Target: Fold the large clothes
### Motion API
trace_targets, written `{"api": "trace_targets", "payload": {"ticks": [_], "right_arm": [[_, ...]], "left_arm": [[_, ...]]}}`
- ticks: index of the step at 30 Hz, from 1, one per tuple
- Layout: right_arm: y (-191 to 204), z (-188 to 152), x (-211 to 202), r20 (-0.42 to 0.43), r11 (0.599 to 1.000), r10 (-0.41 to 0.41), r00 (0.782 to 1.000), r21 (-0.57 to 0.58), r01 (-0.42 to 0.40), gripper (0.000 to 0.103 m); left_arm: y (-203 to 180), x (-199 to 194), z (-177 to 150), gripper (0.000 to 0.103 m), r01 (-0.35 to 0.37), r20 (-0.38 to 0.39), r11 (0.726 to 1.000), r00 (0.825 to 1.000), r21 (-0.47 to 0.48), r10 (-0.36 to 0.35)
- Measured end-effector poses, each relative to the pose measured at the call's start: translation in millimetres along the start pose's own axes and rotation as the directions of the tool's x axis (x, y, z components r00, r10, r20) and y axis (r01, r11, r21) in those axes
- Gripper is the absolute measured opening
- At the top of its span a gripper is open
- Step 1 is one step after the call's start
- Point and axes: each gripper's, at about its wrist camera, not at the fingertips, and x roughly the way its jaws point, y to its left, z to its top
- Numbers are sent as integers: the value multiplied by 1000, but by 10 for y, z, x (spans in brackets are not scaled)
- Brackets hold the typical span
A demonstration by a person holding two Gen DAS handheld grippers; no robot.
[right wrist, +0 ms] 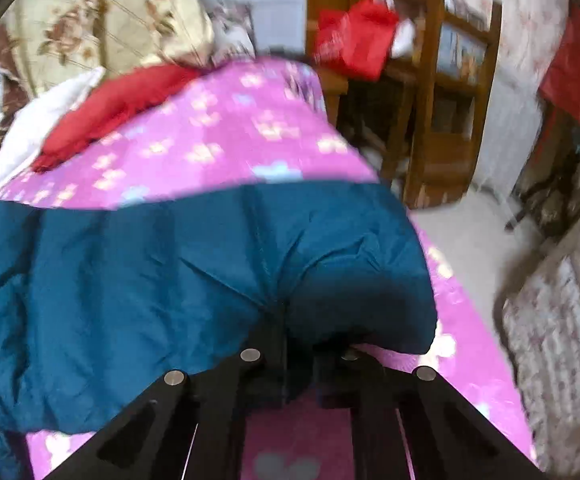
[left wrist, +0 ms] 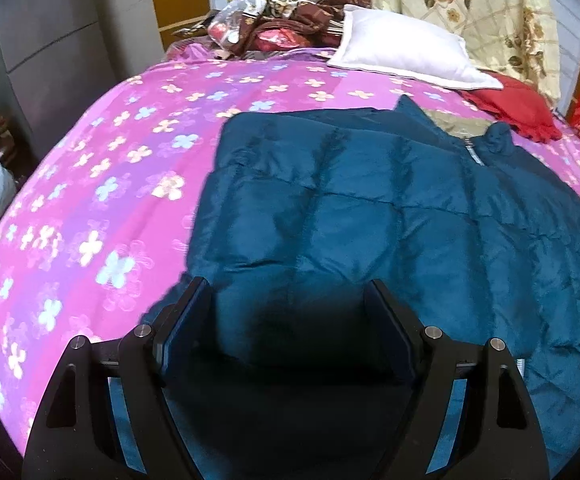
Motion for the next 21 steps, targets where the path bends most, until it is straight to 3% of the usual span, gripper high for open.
{"api": "trace_targets", "payload": {"ticks": [5,9,11,15,21], "right_arm": [[313,-31,-857,152,1000,-14,988,-13,16,7],[861,-74,-1395,230,995,102,968,-35,-97,7],[1359,-150,-1575,243,981,188,952,-89,-171,7],[2297,-327,-1663,204,934,346,916,-168,-315,7],[3667,-737,-1421,59,824,543,837,-229,-518,7]], "left_arm": [[111,23,32,80,-71,-5,997,997,-3,71],[139,133,28,80,-195,-16,980,981,45,196],[176,126,35,80,-210,-8,977,978,42,210],[310,66,72,80,-232,4,973,973,17,232],[565,93,147,80,-261,-32,964,965,-52,259]]}}
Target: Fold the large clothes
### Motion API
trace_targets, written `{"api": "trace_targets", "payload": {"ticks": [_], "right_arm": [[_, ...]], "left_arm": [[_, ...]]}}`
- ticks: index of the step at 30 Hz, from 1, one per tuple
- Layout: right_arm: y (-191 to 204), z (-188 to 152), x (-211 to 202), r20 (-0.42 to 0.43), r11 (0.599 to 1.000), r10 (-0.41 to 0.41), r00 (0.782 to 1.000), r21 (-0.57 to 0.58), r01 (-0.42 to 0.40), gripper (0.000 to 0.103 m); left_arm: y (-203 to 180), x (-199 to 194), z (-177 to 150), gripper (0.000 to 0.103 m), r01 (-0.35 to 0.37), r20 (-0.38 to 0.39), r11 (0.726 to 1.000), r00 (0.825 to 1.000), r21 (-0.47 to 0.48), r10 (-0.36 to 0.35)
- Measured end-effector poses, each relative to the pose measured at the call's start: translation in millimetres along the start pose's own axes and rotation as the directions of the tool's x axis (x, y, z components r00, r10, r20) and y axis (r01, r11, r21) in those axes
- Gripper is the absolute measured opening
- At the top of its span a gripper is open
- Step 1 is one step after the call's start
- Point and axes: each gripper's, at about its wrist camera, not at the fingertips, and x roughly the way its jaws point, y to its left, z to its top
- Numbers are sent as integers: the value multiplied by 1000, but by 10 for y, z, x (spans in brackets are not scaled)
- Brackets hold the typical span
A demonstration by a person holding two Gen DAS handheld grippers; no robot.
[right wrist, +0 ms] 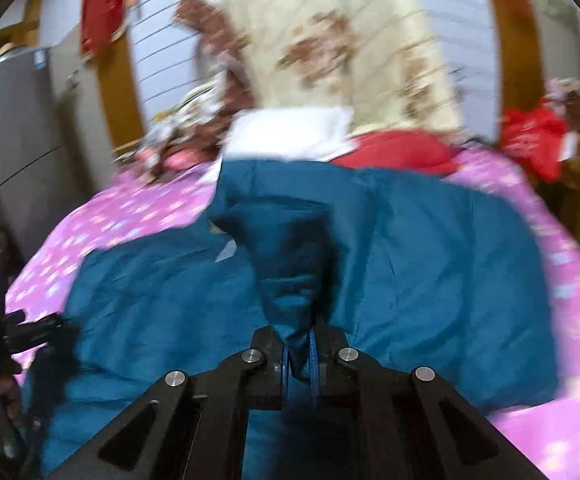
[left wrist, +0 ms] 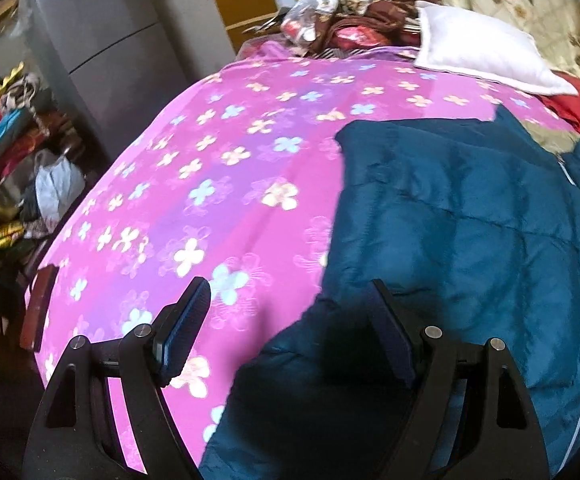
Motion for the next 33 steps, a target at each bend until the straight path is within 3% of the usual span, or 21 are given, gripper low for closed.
{"api": "trace_targets", "payload": {"ticks": [5,8,9,10,11,12,15,18,21,23,26,29,31,33], "right_arm": [[797,-169,544,-76,981,185,980,-36,-188,7],[1092,-271,732,-118,968,236,965,-54,-244,13],[1156,-301,752,-127,964,249,960,-66,-259,28],[1165,-330,731,-130,960,260,957,-70,-270,50],[1180,-347,684,-130,957,266,955,-80,-277,60],[1190,-358,614,-131,960,246,960,-101,-260,76],[1147,-389,371,-138,969,146,980,-179,-170,79],[865,-461,95,-153,977,18,988,-209,-50,79],[446,-624,-191,-153,965,-168,974,-229,130,79],[175,-689,-339,-144,959,-228,963,-205,196,79],[-300,-827,-522,-158,974,-228,961,-54,222,79],[-658,-1034,-581,-181,966,-196,964,132,221,79],[-722,-1051,-518,-218,965,-177,960,154,213,79],[-669,-1034,-475,-222,970,-187,957,116,216,82]], "left_arm": [[34,-11,40,80,28,-10,999,1000,-28,-28],[45,-41,51,80,51,-1,998,999,-39,-51],[52,-47,57,80,63,0,997,998,-45,-63],[62,-51,60,80,70,1,996,998,-53,-70],[63,-53,63,80,73,3,996,997,-59,-73],[69,-53,70,80,75,4,995,997,-64,-75],[83,-68,85,80,95,15,992,995,-82,-94],[89,-146,89,80,165,48,981,986,-98,-161],[20,-286,81,80,280,90,956,958,-83,-273],[-52,-391,66,80,354,113,933,931,-61,-346],[-270,-489,33,80,446,106,895,889,6,-444],[-512,-376,-26,80,530,12,848,848,17,-530],[-642,-251,-68,80,558,-67,829,828,14,-556],[-738,-198,-105,80,560,-95,828,826,25,-556]]}}
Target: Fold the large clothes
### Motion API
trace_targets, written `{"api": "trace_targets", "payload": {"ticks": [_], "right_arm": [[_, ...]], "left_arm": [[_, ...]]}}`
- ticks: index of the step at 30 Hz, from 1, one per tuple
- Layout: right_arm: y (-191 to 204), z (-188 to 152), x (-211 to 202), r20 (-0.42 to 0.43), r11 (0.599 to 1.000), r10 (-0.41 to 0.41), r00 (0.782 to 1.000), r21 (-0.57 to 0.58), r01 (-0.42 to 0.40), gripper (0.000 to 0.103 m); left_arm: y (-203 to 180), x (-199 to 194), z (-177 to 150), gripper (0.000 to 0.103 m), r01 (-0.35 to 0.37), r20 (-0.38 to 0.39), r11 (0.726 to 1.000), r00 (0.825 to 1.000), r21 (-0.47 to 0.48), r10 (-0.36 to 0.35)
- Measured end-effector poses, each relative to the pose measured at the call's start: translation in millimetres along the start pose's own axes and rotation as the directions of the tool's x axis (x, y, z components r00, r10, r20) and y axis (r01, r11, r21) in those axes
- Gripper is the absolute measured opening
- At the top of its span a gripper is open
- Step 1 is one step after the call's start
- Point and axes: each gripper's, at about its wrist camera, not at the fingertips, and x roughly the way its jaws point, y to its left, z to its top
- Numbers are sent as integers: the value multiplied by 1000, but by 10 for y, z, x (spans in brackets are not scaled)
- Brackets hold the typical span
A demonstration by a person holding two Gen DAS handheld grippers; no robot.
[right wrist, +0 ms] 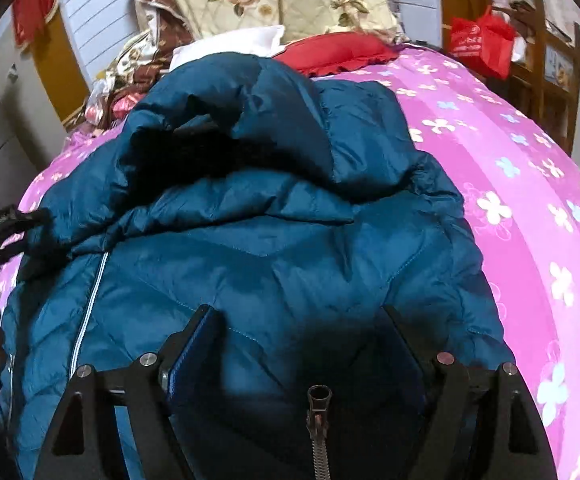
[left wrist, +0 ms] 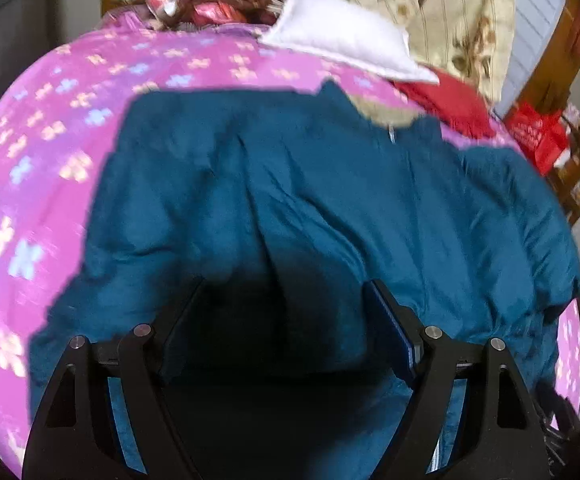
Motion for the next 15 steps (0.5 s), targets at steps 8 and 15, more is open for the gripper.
{"api": "trace_targets", "payload": {"ticks": [8,15], "right_arm": [[170,-1,134,-33,996,-39,999,-80,36,96],[101,-15,119,-40,998,-18,999,-53,15,97]], "left_arm": [[16,-252,6,6,47,112,999,993,-9,-46],[522,-577,103,5,43,203,987,979,-153,-11]]}}
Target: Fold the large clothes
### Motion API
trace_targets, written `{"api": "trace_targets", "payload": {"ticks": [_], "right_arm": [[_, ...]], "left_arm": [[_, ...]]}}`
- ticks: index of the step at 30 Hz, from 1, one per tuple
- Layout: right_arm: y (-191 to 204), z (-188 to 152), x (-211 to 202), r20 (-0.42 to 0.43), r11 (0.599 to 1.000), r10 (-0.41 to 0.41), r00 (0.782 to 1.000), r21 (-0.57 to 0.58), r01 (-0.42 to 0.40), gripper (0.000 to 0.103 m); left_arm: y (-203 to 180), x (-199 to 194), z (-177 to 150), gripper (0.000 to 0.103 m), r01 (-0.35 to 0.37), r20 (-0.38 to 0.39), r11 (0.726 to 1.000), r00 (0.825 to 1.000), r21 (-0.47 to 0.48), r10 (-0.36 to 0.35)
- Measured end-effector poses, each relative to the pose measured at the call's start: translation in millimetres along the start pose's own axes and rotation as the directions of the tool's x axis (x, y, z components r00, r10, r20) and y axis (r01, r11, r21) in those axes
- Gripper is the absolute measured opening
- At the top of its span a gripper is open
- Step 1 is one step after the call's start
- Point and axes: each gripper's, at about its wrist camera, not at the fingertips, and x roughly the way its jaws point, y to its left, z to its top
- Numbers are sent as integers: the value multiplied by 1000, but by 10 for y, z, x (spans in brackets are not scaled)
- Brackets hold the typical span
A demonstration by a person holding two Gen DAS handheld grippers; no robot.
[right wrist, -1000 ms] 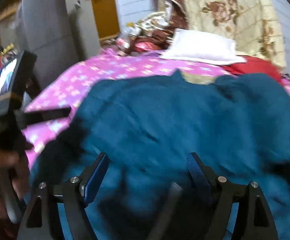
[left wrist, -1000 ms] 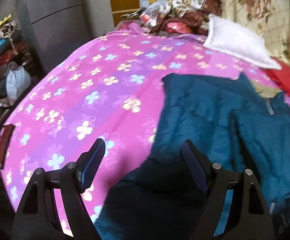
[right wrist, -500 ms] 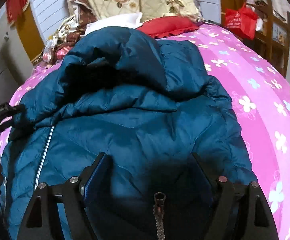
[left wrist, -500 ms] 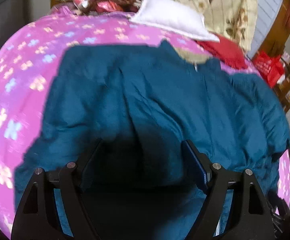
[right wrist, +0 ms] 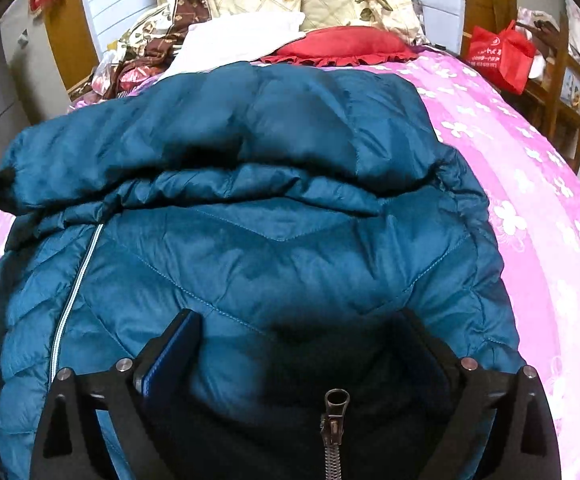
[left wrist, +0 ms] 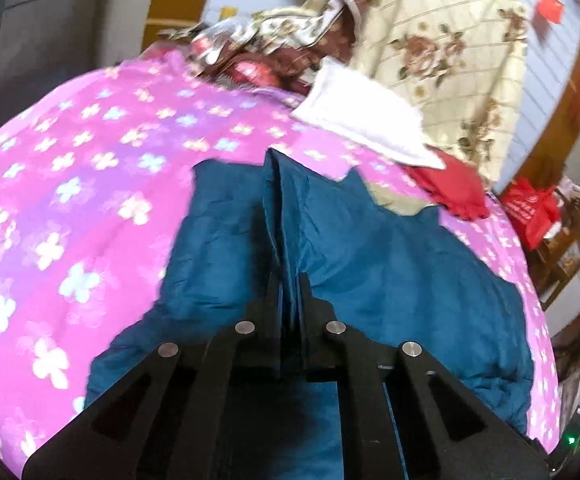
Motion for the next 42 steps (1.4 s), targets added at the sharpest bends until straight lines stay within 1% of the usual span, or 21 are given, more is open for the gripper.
{"api": "trace_targets", "payload": {"ticks": [2,5,8,10,12,13,15,17,18,20,23,25,26,29,31,33,34,37,39,41,42], "right_arm": [[-6,-1,12,-2,1000,4,1000,2,-4,99],[-8,-3,25,-1,1000,13,1000,1,-13,101],[-36,-2,-4,5,999,44,999,14,-44,101],[-126,35,-123,52,994,87,995,66,-90,100],[-259,99,-327,162,984,103,981,128,-124,100],[-303,162,-413,208,982,92,974,142,-123,100],[-352,338,-510,262,982,78,962,144,-119,100],[-340,617,-495,270,990,64,961,108,-96,99],[-319,757,-475,292,992,71,954,83,-99,98],[-277,960,-369,312,987,137,940,40,-157,98],[-128,1144,68,197,973,229,953,-28,-228,98],[-6,1075,524,41,974,220,975,-70,-217,98],[36,1016,636,25,975,200,980,-102,-196,100],[70,1026,651,-3,976,189,982,-111,-188,101],[100,1126,575,-24,977,180,983,-116,-181,94],[107,1251,363,55,980,157,986,-132,-149,92],[147,1370,247,123,981,161,979,-129,-145,92],[351,1664,178,208,978,198,958,-106,-179,93],[583,1821,374,178,977,202,963,-113,-184,93],[802,1887,776,54,978,183,982,-116,-176,94],[892,1871,987,-12,980,139,990,-140,-139,101]], "left_arm": [[10,146,-43,5,-51,-65,999,997,10,52],[10,219,-59,13,-120,-92,993,988,12,121],[21,28,-4,27,-223,22,975,975,5,223],[7,-148,46,51,-260,132,966,957,-14,259],[-84,-248,62,61,-231,209,973,951,-9,228],[-154,-241,59,61,-207,220,978,955,20,198],[-337,-98,8,61,-157,190,981,973,113,134],[-477,191,-111,61,-174,101,962,983,210,156],[-489,316,-154,61,-204,66,951,979,233,194],[-406,624,-239,63,-280,-35,922,953,269,300],[-365,697,-273,65,-301,-65,908,941,290,333],[-384,678,-320,65,-323,-61,894,932,309,358],[-393,646,-353,65,-332,-60,888,928,318,368],[-414,593,-398,64,-354,-53,881,920,314,388],[-380,538,-382,64,-358,-49,894,922,271,385],[-365,469,-338,64,-362,-32,903,925,231,379],[-365,431,-313,64,-365,-15,906,926,214,377],[-313,456,-283,64,-382,-21,902,919,201,394],[-229,518,-283,65,-351,-74,922,927,165,367],[-210,527,-276,68,-344,-84,927,930,151,358],[-220,521,-268,70,-339,-83,928,932,154,354]]}}
